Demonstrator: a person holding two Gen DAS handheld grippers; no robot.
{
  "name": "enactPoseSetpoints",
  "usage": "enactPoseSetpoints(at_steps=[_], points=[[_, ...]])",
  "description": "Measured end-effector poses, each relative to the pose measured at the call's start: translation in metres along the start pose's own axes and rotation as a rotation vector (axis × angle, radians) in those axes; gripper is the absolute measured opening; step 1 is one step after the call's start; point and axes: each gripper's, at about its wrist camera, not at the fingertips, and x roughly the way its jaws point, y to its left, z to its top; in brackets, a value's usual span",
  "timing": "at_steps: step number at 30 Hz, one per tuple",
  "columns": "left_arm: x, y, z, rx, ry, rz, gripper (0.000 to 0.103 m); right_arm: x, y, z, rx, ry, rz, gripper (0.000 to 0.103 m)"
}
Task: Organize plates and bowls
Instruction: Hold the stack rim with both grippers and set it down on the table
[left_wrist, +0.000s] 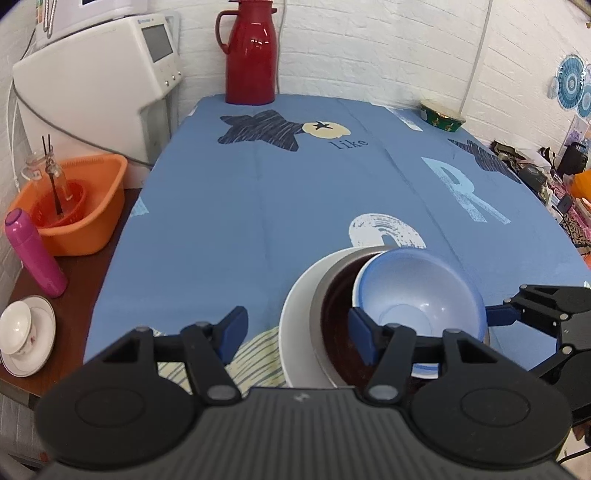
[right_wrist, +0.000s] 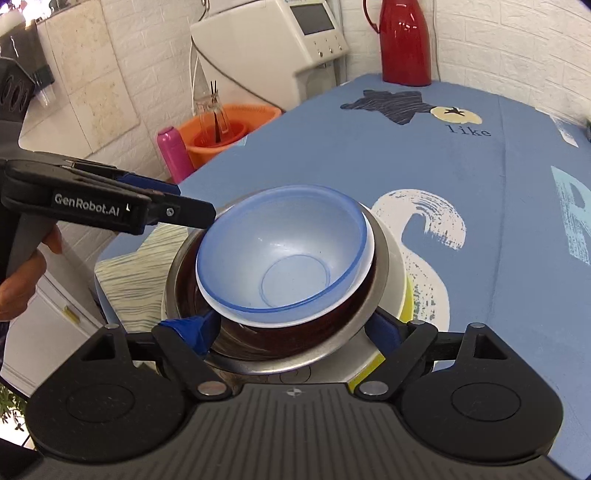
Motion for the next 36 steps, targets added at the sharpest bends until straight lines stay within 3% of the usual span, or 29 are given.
enactPoseSetpoints(at_steps=[14,25,30,36], points=[[-0.003,-0.001,0.005,-0.018,-0.02,-0.004,0.06,-0.002,-0.004,0.001,-0.002,0.019,0.074,0.074],[0.007,-0.012,0.012,0.001,-0.01,-0.027,0.06,-0.004,-0.006,0.0,-0.005,0.015,0.056,0.074],[0.015,-0.021,0.011,0.056,-0.01,0.033,0.06,-0.017,0.0,-0.001,-0.034,-0.027,0.016,0.075],[0.017,-0.019,0.013,0.04,0.002,0.039,0.06,-0.032,-0.003,-0.005,-0.001,-0.069,0.023,0.075]])
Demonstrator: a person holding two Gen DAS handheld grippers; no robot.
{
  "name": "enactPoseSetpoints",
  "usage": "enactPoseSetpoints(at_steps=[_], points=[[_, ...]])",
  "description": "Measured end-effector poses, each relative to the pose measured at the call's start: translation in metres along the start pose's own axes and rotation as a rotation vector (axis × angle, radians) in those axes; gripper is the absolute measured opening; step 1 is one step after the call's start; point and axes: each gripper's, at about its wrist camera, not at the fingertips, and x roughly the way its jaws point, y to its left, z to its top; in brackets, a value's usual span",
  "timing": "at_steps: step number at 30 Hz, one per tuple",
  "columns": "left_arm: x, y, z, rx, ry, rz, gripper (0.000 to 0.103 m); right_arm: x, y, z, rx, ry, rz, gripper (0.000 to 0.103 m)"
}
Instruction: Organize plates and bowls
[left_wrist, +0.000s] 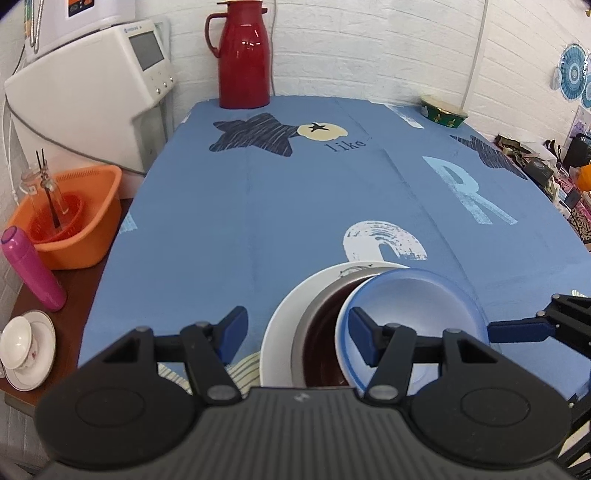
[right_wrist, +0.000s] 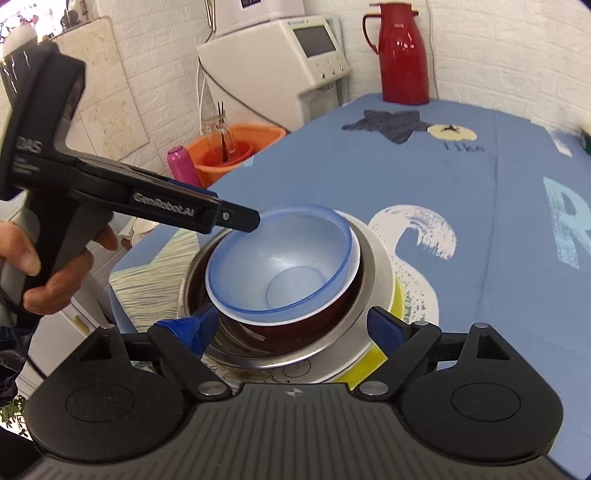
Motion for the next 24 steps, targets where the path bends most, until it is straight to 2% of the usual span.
enactPoseSetpoints(at_steps=[5,10,16,21,24], points=[[-0.01,0.0,0.003,-0.005,-0.025,-0.011,0.06,-0.034,-0.008,-0.004,0.04,-0.095,-0.03,0.075],[-0.018,-0.013,0.009,0.01,-0.051,-0.038,0.061,-0.052,-0.038,-0.017,0.186,-0.164,-0.083,0.075],[-0.017,-0.041,0.013,0.024,-0.063,-0.09,0.062,-0.059,-0.071,-0.039,0.356,-0.17,-0.132,0.075],[-0.013,-0.076,0.016,0.034,-0.077,-0.15,0.063,-0.063,-0.087,-0.057,0.427,-0.164,-0.174,0.075],[-0.01,-0.103,0.015,0.054,-0.093,-0.156,0.063,-0.071,-0.095,-0.066,0.461,-0.17,-0.206,0.075]])
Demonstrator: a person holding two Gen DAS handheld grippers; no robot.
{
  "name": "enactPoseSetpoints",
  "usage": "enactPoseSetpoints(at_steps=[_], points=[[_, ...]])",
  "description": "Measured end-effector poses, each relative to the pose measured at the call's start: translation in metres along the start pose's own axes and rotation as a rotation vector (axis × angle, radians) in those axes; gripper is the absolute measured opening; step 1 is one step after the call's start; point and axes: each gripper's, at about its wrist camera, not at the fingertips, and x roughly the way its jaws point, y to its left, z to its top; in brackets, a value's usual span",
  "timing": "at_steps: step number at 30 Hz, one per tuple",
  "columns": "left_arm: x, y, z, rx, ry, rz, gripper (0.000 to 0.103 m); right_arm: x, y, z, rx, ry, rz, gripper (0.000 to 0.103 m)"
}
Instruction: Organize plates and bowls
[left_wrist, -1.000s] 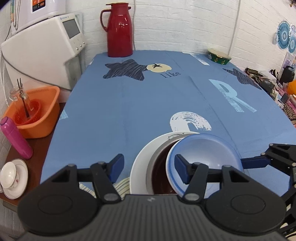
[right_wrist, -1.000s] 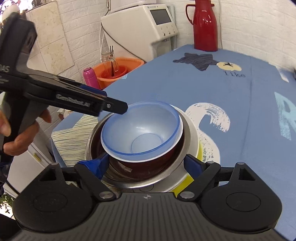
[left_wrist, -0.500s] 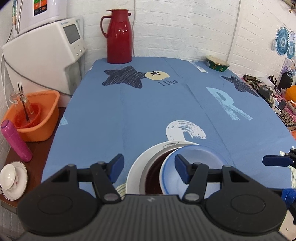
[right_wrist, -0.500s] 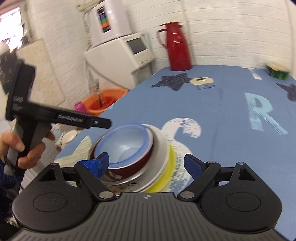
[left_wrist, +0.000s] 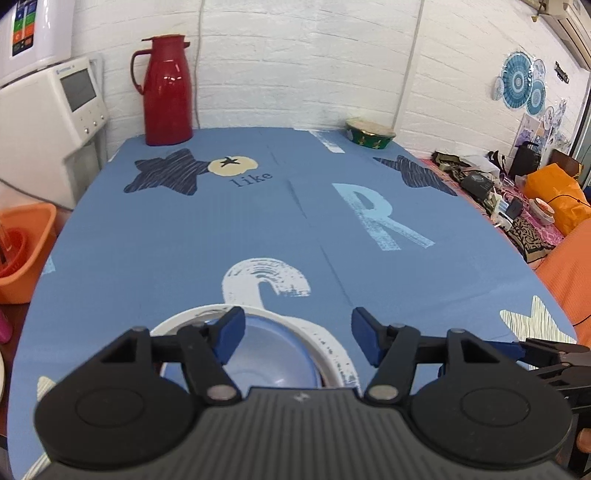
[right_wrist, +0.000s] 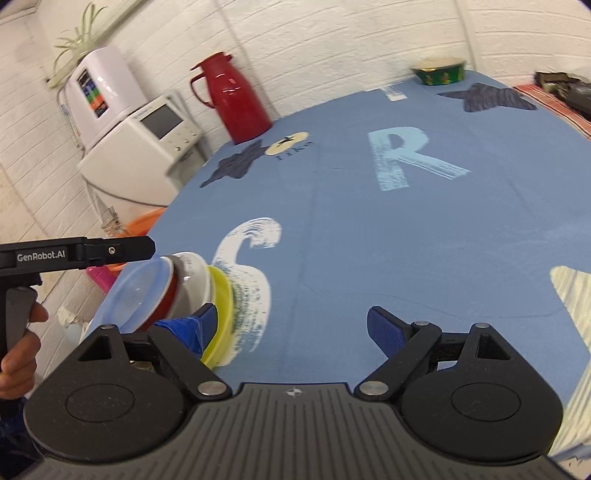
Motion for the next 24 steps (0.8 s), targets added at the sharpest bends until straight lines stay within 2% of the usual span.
enactPoseSetpoints(at_steps=[6,9,11,14,19,24], points=[[0.005,-0.046,-0.011,0.035,-0.041,-0.015,0.065,-0.017,-0.012,-0.004,0.047,-0.033,-0.101,0.075],[0.003,-0.06,-0.023,0.036,-0.023,-0.029,0.066,-0.024,-0.017,-0.007,0.104,-0.019,-0.147,0.075],[0.0,-0.065,-0.034,0.027,-0.005,-0.039,0.066,-0.03,-0.02,-0.01,0.148,-0.019,-0.145,0.075],[-0.007,-0.078,-0.056,0.064,0.016,-0.011,0.066,-0.041,-0.016,-0.019,0.169,-0.055,-0.129,0.075],[-0.021,-0.087,-0.104,0.118,0.027,0.046,0.066,-0.047,0.005,-0.042,0.116,-0.086,-0.178,0.075],[-0.033,-0.076,-0.144,0.083,0.037,0.093,0.066,-0.044,0.021,-0.068,0.07,-0.08,-0.176,0.075]])
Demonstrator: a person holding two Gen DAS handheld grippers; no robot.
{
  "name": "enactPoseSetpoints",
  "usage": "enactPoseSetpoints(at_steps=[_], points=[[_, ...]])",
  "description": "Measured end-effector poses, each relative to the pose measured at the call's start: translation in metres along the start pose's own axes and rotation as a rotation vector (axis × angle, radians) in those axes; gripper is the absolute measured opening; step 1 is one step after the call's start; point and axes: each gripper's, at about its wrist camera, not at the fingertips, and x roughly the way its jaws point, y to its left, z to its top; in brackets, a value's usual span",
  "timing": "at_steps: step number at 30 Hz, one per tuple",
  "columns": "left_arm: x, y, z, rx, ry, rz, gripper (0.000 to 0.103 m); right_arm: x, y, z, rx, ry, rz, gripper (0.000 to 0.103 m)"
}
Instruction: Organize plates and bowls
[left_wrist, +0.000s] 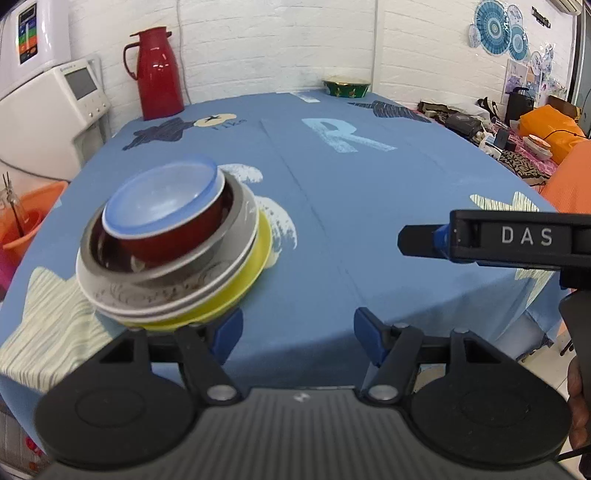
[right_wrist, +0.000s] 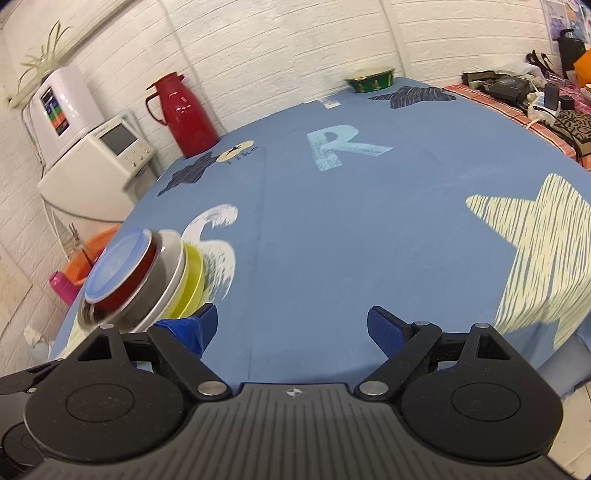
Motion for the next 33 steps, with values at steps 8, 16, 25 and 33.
enactPoseSetpoints(at_steps=[8,16,25,33], points=[[-0.017,0.011,-0.04,-0.051,-0.021,0.031,0.066,-0.007,0.016,-0.031,-0.052,0.022,0.013,0.075],[-0.034,0.015,-0.05,-0.061,-0.064,0.048,0.066,-0.02,0.029,-0.042,-0.094,0.008,0.02,0.075],[-0.037,0.018,-0.052,-0.057,-0.077,0.053,0.066,-0.017,0.042,-0.045,-0.14,0.01,0.007,0.076],[-0.045,0.017,-0.053,-0.044,-0.135,0.074,0.066,-0.017,0.044,-0.048,-0.146,0.024,0.017,0.076]])
